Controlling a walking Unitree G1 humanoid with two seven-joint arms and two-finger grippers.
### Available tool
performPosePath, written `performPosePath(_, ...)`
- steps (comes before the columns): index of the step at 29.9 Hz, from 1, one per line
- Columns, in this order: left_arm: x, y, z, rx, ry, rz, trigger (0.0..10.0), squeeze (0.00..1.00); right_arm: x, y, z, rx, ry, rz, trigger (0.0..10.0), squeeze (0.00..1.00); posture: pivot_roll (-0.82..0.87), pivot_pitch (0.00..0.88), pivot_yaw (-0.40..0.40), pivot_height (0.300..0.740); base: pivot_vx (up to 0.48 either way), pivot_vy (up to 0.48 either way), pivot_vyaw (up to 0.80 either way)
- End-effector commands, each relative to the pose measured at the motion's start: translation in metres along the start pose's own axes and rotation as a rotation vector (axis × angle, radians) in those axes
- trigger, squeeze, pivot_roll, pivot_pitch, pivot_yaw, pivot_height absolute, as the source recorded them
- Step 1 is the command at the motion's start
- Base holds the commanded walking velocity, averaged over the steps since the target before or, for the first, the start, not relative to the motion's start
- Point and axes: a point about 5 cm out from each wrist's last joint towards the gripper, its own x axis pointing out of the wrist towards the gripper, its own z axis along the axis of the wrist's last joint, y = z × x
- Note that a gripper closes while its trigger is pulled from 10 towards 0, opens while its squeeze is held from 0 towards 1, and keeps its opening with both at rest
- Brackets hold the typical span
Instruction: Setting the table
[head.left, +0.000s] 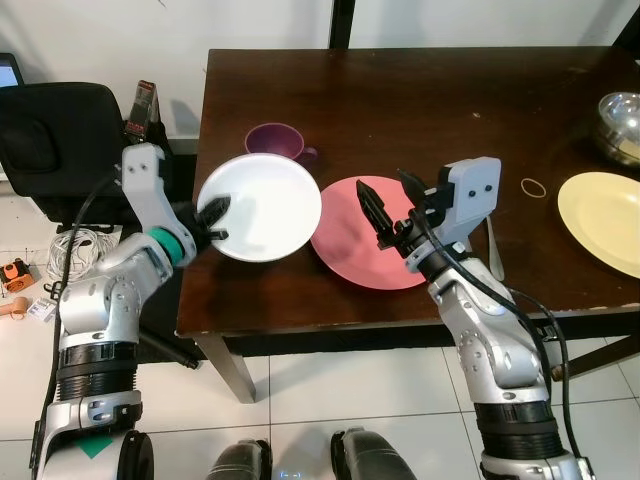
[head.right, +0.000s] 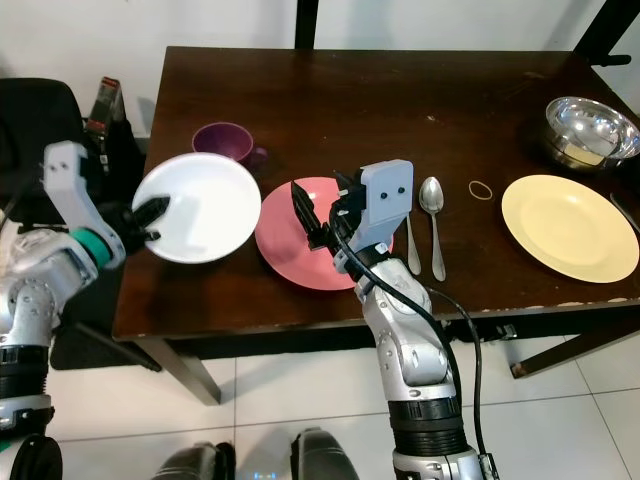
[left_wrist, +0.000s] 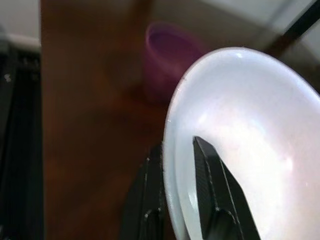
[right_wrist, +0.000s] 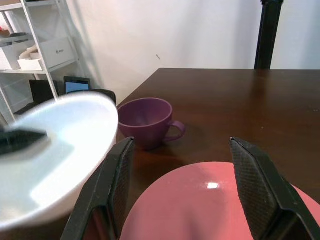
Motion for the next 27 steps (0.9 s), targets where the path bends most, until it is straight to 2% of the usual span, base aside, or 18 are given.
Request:
performPosePath(1,0.001,-0.007,0.01,-0.009,-0.048,-0.022,0.0,0.0,-0.001,-0.002,-0.002,0.002,0.004,-0.015,10.0,0.0,-0.06,0.026,0.046,0.74,0.0,0.0,0.0)
performPosePath(2,0.001,-0.007,0.01,-0.009,-0.048,-0.022,0.0,0.0,-0.001,-0.002,-0.002,0.002,0.004,-0.015,10.0,0.0,-0.06,0.026,0.046,0.74,0.0,0.0,0.0)
performPosePath(4,0.003,-0.024,0.034,-0.017,-0.182,-0.047,0.0,0.0,-0.001,-0.003,-0.001,0.001,-0.003,-0.027,10.0,0.0,-0.06,0.023,0.048,0.74,0.0,0.0,0.0)
performPosePath(6,0.003,-0.024,0.034,-0.017,-0.182,-0.047,0.0,0.0,-0.001,-0.003,-0.001,0.001,-0.003,-0.027,10.0,0.0,-0.06,0.023,0.048,0.74,0.0,0.0,0.0)
performPosePath(7,0.003,-0.033,0.042,-0.02,-0.241,-0.051,10.0,0.0,-0.002,-0.004,-0.001,-0.001,-0.01,-0.041,10.0,0.0,-0.07,0.02,0.051,0.74,0.0,0.0,0.0)
performPosePath(8,0.003,-0.033,0.042,-0.02,-0.241,-0.051,10.0,0.0,-0.002,-0.004,-0.001,-0.001,-0.01,-0.041,10.0,0.0,-0.07,0.02,0.051,0.74,0.0,0.0,0.0)
performPosePath(10,0.003,-0.047,0.044,-0.002,-0.284,-0.055,10.0,0.0,-0.006,-0.004,0.003,0.003,-0.047,-0.106,10.0,0.0,-0.08,0.016,0.057,0.74,0.0,0.0,0.0)
performPosePath(17,0.0,-0.047,0.032,0.031,-0.249,-0.011,10.0,0.0,-0.014,-0.004,0.005,0.007,-0.08,-0.167,10.0,0.0,-0.09,0.021,0.069,0.74,0.0,0.0,0.0)
performPosePath(20,-0.004,-0.036,0.002,0.199,-0.19,0.099,10.0,0.0,-0.032,-0.018,0.005,0.003,-0.113,-0.314,10.0,0.0,-0.09,0.022,0.076,0.74,0.0,0.0,0.0)
performPosePath(27,-0.001,-0.039,-0.005,0.264,-0.196,0.116,10.0,0.0,-0.038,-0.027,0.005,0.01,-0.119,-0.368,10.0,0.0,-0.1,0.015,0.081,0.74,0.0,0.0,0.0)
